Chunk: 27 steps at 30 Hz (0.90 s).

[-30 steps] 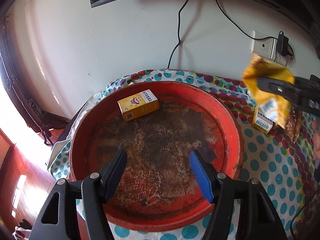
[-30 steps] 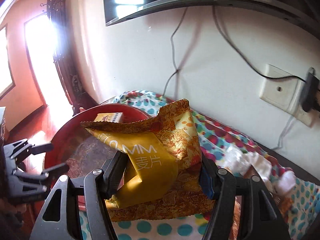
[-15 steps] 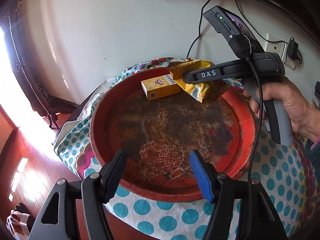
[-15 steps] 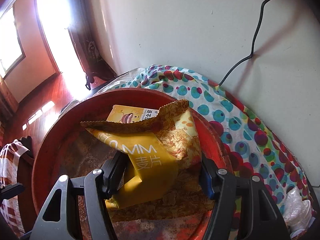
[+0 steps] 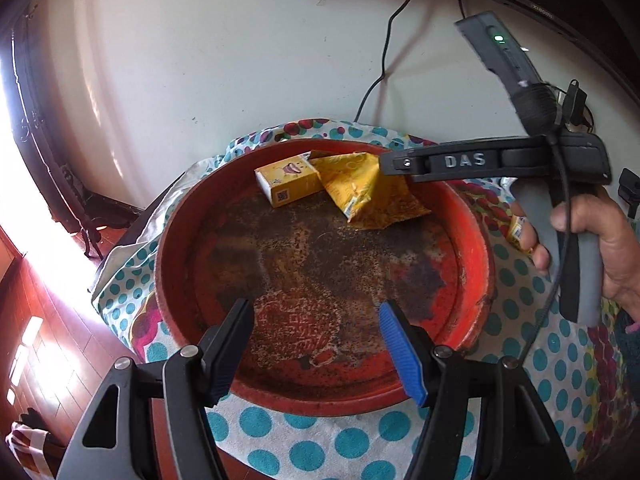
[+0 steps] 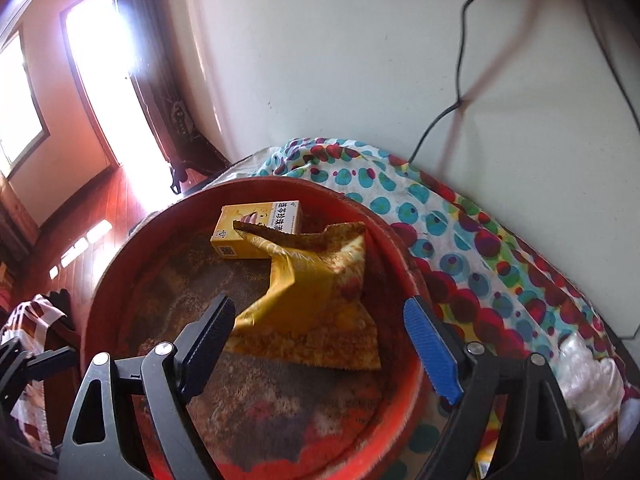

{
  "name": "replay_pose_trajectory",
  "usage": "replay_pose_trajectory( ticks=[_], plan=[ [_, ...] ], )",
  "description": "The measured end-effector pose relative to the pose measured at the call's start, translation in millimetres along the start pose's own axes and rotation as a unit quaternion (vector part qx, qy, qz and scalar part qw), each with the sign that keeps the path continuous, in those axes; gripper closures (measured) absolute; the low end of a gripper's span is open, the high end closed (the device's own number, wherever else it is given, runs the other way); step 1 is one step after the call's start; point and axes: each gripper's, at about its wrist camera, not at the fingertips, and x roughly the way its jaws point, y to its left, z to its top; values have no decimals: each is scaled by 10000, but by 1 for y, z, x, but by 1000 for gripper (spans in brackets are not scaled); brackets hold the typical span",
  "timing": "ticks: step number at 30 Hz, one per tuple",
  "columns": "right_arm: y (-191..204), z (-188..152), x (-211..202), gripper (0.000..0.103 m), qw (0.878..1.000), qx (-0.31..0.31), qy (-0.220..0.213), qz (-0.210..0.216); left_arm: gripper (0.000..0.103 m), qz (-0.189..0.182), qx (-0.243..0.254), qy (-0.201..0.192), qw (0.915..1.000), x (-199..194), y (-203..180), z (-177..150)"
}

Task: Organize objects
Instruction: 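Carry the yellow oat bag into the red tray with the right gripper, then grasp the large yellow medicine box with the left gripper while the right gripper grasps the brown OCAR bag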

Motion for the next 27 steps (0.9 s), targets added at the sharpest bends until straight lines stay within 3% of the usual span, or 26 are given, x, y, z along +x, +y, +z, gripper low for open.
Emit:
replay_pose_trajectory(
  ticks=[6, 12, 19, 27],
  plan=[
    [-52, -54, -91, 18, 9973, 545, -468, -170, 36, -369, 387, -109, 9985, -1, -45, 7],
    [-119, -126, -149, 18, 9886, 1214, -540, -702, 36, -738, 899, -118, 9931, 6, -102, 12],
    [-177, -180, -152, 18, 9785, 1833, -412, -857, 36, -953, 1429, -83, 9851, 17, -161, 10],
    [-198, -179, -123, 18, 9768, 2011, -504, -540, 36, -1074, 1722, -9, 9792, 31, -195, 6]
  ],
)
